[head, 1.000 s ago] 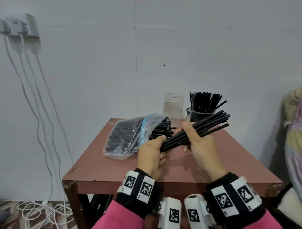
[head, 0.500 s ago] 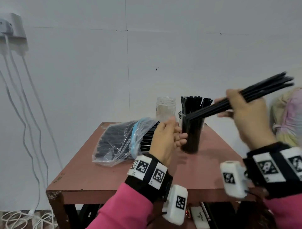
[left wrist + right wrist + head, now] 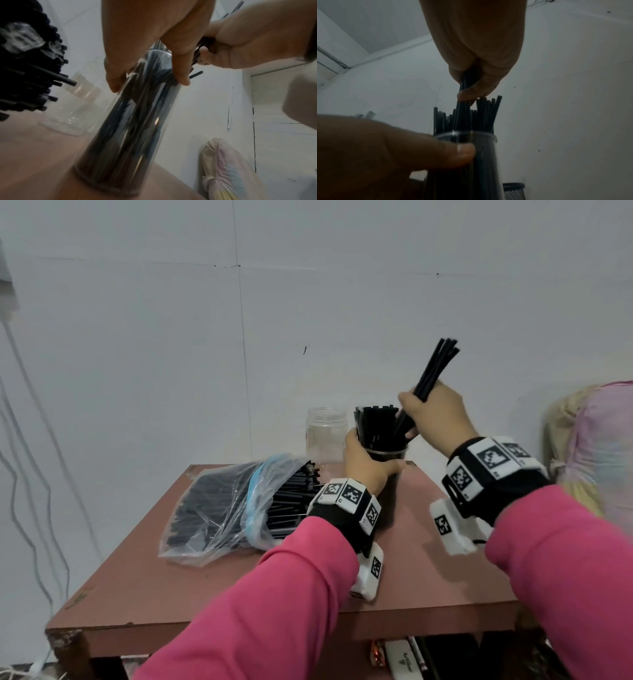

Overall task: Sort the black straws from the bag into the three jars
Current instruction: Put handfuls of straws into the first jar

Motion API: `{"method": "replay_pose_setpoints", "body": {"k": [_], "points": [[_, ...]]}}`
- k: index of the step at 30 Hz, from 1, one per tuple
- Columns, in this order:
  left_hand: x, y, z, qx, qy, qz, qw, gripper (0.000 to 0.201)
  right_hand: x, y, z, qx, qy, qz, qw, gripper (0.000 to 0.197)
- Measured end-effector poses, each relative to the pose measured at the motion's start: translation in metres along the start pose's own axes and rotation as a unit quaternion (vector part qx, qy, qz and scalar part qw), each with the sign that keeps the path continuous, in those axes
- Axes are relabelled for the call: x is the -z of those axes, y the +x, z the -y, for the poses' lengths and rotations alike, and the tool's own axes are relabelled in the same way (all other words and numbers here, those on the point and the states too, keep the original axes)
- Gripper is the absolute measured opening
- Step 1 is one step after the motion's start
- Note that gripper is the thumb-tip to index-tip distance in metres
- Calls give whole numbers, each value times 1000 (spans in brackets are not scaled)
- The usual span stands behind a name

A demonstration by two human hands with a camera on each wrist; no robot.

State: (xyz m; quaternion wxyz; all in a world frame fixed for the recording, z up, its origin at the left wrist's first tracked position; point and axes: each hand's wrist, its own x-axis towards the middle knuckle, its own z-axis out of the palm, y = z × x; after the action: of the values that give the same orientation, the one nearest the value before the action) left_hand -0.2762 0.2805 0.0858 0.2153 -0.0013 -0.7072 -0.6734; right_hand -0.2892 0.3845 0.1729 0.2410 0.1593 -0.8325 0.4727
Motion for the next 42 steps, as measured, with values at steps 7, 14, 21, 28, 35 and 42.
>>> {"method": "replay_pose_setpoints", "body": {"k": [7, 14, 21, 28, 35, 42], "points": [[0, 11, 14, -8, 12, 4, 1000, 95, -27, -15, -19, 50, -305, -48, 950, 45], [2, 16, 17, -12, 47, 5, 999, 94, -24, -8, -7, 83, 24, -62, 994, 93], [-1, 19, 21, -5, 43, 1, 999, 96, -23, 3, 2, 165, -214, 125, 955, 34], [-2, 23, 26, -5, 29, 7, 1000, 91, -25, -11, 3, 205, -194, 57, 958, 49], [-4, 27, 32, -3, 24, 7, 1000, 96, -21, -19, 15, 155, -355, 139, 911, 39], [-1, 26, 32, 0, 36, 29, 999, 104, -18, -16, 5, 58, -259, 101, 959, 36]]}}
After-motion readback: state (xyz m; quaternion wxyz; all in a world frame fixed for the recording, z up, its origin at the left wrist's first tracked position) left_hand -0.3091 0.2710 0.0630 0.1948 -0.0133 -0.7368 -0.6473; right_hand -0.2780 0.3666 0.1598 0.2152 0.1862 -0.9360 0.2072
